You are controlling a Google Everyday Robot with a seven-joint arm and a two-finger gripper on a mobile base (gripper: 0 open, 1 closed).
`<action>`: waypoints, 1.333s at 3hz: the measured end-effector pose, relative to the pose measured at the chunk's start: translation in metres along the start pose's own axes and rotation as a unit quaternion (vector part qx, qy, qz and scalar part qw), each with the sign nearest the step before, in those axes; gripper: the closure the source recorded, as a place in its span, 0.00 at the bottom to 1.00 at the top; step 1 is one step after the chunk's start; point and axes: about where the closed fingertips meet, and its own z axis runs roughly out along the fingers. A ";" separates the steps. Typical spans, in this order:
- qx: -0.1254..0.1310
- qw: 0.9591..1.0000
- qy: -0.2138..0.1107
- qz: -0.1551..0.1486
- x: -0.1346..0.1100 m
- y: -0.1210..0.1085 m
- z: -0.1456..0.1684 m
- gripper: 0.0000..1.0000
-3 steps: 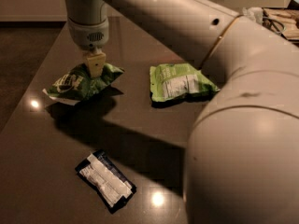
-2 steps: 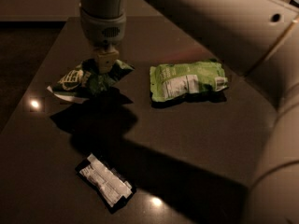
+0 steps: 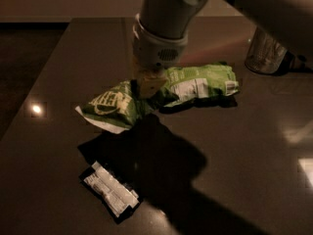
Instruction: Move green jalapeno chip bag near rxbar blueberry
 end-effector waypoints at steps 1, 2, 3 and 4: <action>-0.002 0.999 -0.011 0.036 0.018 0.032 -0.006 0.53; -0.009 0.998 -0.022 0.060 0.031 0.060 -0.014 0.30; -0.007 0.998 -0.023 0.060 0.030 0.060 -0.015 0.06; -0.006 0.998 -0.023 0.059 0.029 0.060 -0.015 0.00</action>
Offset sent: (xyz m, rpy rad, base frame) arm -0.0772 -0.0787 -0.0103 0.0726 0.1215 -0.1527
